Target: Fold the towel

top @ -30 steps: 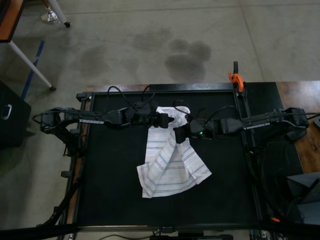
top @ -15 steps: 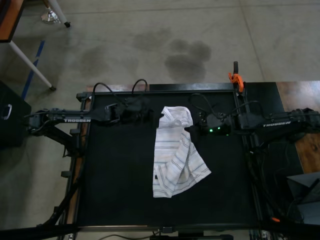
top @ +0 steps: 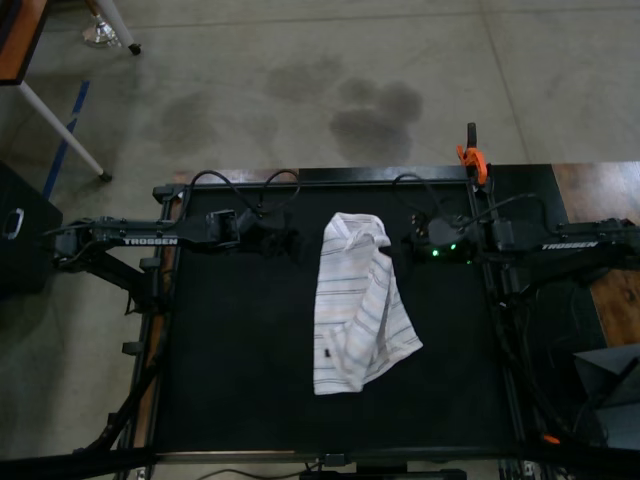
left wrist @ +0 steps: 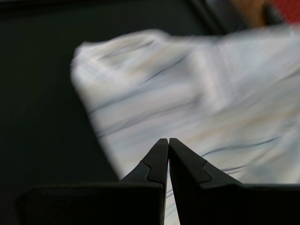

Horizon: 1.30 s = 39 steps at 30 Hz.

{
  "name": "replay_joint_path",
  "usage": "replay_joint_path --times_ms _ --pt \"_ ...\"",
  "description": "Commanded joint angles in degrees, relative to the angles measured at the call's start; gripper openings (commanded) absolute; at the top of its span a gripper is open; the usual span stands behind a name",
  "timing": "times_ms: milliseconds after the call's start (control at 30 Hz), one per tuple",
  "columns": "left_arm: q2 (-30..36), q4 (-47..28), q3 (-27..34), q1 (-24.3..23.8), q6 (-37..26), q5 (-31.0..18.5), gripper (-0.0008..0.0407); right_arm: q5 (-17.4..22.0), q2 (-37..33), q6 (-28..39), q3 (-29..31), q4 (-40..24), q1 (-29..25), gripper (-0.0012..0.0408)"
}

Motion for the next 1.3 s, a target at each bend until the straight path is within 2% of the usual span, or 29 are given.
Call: replay_joint_path --times_ms 0,100,233,367,567,633,733,900,1067,1267 --pt "0.1 -1.3 0.0 -0.3 0.1 0.3 0.0 0.3 0.8 -1.9 3.1 -3.5 -0.9 0.0" --pt "0.1 -1.9 -0.3 -0.4 0.1 0.3 0.0 0.3 2.3 -3.4 8.0 -9.9 -2.4 0.0" --pt "0.1 -1.8 -0.4 -0.4 0.1 0.3 0.0 0.2 4.3 -5.8 13.0 -12.0 -2.6 0.0" --pt "0.1 -1.8 -0.4 -0.4 0.1 0.3 0.0 -0.1 6.5 -7.1 17.7 -17.4 -3.3 0.0" --pt "0.1 -1.7 -0.4 -0.4 0.1 0.3 0.0 -1.8 10.4 -7.8 21.0 -20.1 -3.3 0.0" --pt "0.1 -1.7 -0.4 -0.4 0.1 0.3 0.0 -1.9 11.6 -8.2 21.6 -18.3 -3.2 0.0" --pt "0.5 -1.7 -0.4 -0.4 0.1 0.3 0.0 -4.8 13.4 -8.7 22.1 -15.0 -2.9 -0.0001" --pt "0.4 -1.7 -0.4 -0.4 0.1 0.2 0.0 -6.9 16.5 -9.0 24.8 -14.2 -2.4 -0.0001" --pt "0.3 -1.3 -0.4 -0.3 0.1 0.2 0.0 -8.5 21.0 -11.6 30.9 -12.2 -2.1 0.0" --pt "0.3 -1.3 -0.4 -0.4 0.1 0.3 0.0 -8.9 27.5 -14.6 39.1 -15.1 -1.9 0.0"
